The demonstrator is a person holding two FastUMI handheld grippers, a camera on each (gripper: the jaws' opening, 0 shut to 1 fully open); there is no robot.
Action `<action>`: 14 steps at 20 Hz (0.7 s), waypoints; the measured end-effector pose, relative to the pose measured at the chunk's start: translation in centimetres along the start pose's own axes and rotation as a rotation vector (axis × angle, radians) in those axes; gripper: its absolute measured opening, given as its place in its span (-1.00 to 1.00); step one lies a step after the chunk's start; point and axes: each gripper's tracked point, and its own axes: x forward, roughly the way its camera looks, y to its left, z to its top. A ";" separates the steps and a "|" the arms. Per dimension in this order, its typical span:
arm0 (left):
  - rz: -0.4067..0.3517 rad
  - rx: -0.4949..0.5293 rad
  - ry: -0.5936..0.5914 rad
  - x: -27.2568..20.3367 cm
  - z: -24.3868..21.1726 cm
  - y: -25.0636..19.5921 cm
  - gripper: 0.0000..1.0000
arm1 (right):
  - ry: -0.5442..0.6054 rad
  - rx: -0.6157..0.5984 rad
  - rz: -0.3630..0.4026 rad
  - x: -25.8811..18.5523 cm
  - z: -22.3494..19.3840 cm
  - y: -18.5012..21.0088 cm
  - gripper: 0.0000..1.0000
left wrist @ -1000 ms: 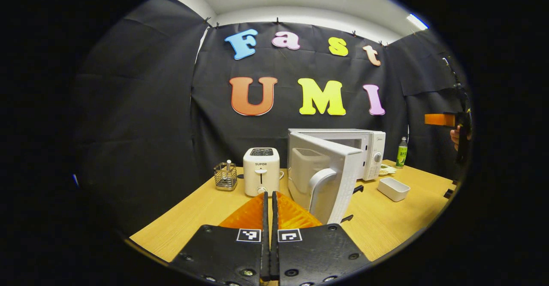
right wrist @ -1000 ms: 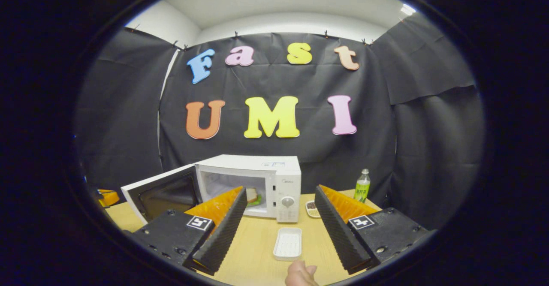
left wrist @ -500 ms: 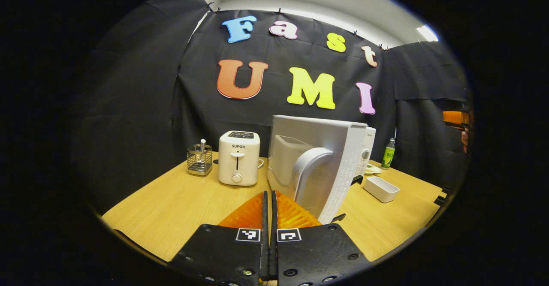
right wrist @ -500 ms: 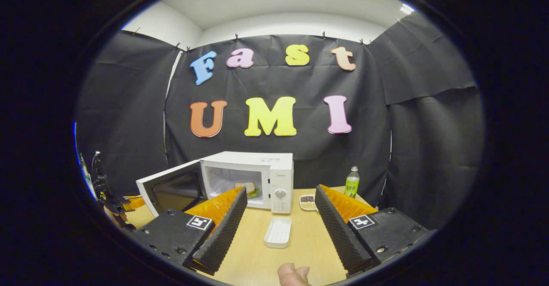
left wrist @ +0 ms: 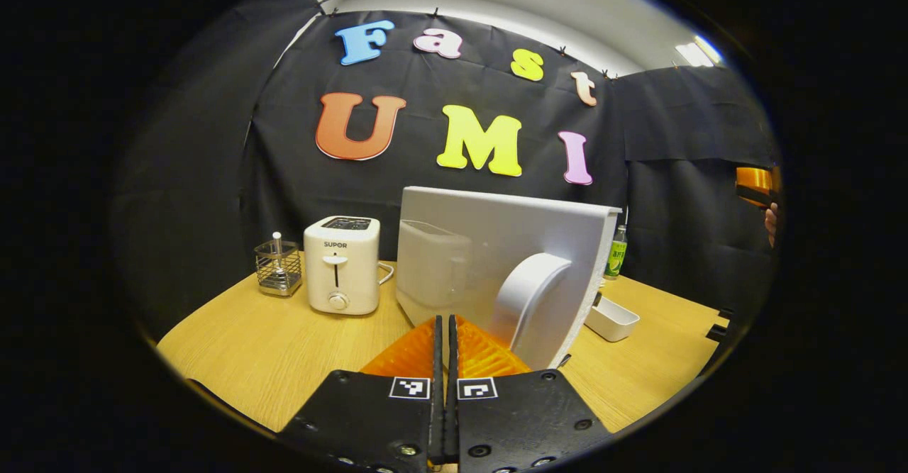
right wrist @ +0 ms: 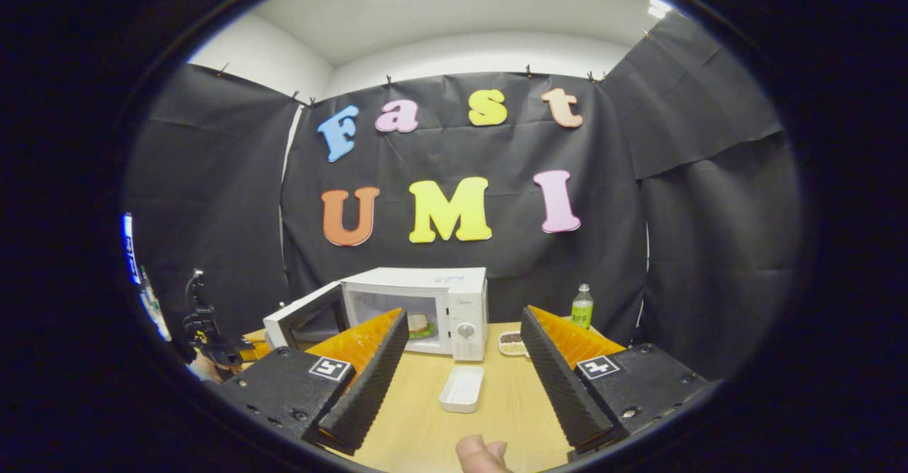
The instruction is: Open the microwave oven with the left hand, put the food in, and close the microwave oven.
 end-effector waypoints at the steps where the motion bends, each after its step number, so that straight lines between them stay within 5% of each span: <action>1: -0.013 0.006 0.007 1.0 -0.2 -0.7 -1.00 | -0.001 0.008 0.003 0.1 -0.1 -0.3 1.00; 6: -0.096 0.042 0.025 5.0 -0.6 -4.2 -1.00 | 0.006 0.046 0.021 0.6 -1.5 -2.0 1.00; 7: -0.105 0.048 0.019 5.8 -0.4 -4.7 -1.00 | 0.009 0.052 0.020 0.9 -1.7 -2.5 0.83; 8: -0.113 0.043 0.013 6.5 -0.2 -5.2 -1.00 | 0.011 0.057 0.018 1.2 -1.9 -2.9 1.00; 10: -0.112 0.030 0.006 7.8 0.0 -6.2 -1.00 | 0.022 0.064 0.015 1.7 -2.5 -3.7 0.83; 12: -0.114 0.031 0.004 9.1 0.1 -7.1 -1.00 | 0.029 0.066 0.024 2.2 -2.9 -4.0 1.00; 14: -0.100 0.041 -0.001 10.4 0.2 -7.8 -1.00 | 0.027 0.065 0.029 2.8 -2.9 -4.4 0.83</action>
